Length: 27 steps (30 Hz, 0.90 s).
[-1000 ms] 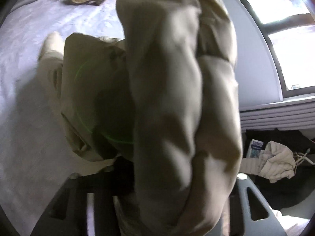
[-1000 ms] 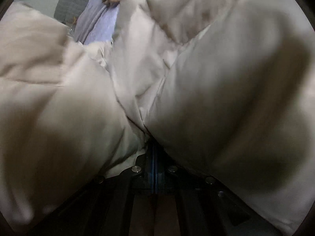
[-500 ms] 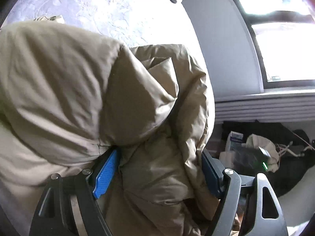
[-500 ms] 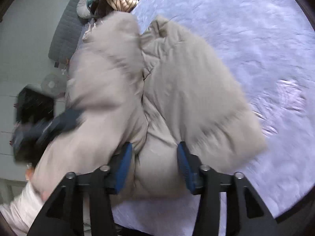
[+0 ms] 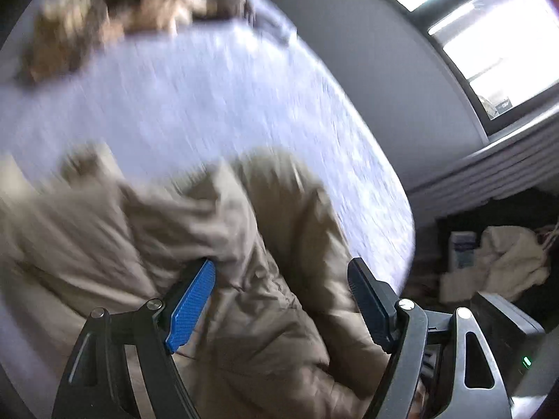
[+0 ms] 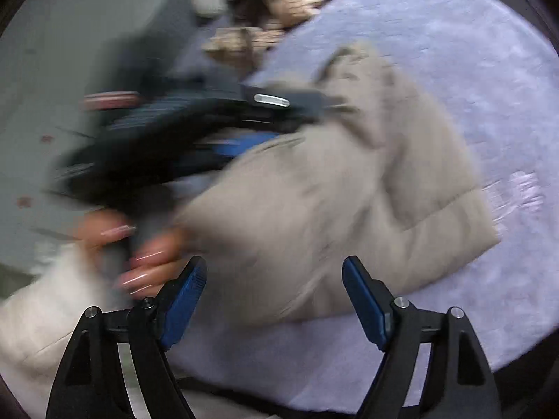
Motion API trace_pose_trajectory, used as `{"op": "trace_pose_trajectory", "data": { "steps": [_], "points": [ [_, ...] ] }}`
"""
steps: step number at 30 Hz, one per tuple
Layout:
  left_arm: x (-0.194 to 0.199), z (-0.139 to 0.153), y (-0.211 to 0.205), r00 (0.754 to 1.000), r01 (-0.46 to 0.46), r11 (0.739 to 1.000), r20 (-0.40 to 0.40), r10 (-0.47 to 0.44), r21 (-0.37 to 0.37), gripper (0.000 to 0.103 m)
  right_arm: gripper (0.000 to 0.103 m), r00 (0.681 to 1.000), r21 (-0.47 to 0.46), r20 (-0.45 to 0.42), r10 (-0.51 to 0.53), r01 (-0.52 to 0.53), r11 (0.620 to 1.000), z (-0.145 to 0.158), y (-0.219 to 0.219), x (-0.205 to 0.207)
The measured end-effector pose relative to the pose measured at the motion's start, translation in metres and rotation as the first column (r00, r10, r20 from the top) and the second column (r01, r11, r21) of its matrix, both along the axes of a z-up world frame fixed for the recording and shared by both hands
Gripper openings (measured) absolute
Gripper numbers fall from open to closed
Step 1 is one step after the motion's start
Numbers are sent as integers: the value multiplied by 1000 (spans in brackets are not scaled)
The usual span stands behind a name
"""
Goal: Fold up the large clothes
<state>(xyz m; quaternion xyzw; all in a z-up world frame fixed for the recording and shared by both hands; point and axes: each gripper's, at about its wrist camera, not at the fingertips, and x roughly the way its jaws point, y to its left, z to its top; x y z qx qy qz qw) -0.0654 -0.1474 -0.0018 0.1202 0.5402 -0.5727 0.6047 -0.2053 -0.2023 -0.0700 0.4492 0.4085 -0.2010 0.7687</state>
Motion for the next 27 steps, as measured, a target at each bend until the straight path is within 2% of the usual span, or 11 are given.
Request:
{"op": "trace_pose_trajectory", "data": {
  "steps": [2,3,4,5,8,10,15,19,22,24,27],
  "points": [
    [17,10,11,991,-70,997,110,73,-37,78,81,998,-60,-56,-13,10,998,-1,-6,3],
    [30,11,19,984,-103,994,140,109,-43,78,77,997,-85,-69,-15,9,996,1,-8,4],
    [43,8,28,975,-148,988,160,152,-37,79,53,997,-94,-75,-11,4,996,1,-14,5],
    [57,1,34,966,-190,982,175,190,-17,79,22,997,-97,-82,-3,-5,995,0,-15,5],
    [88,-36,44,946,-284,955,183,266,82,78,16,995,-112,-94,-29,18,994,-1,-20,-4],
    [88,-56,43,948,-298,949,151,282,100,78,15,993,-133,-106,-53,39,990,-1,-21,-15],
    [49,-70,-9,957,-220,970,218,193,105,79,15,981,-131,-158,-114,93,987,-13,-18,-56],
    [18,-77,-48,961,-201,974,217,174,109,79,15,970,-108,-179,-165,147,983,-31,-26,-81],
    [8,-85,-64,960,-188,974,233,155,127,79,16,966,-70,-174,-191,181,981,-48,-33,-97],
    [4,-89,-70,958,-188,972,245,150,139,82,17,969,-39,-151,-196,192,981,-60,-39,-105],
    [3,-92,-70,954,-190,970,261,147,149,83,17,974,21,-112,-196,199,980,-66,-44,-112]
  ]
}}
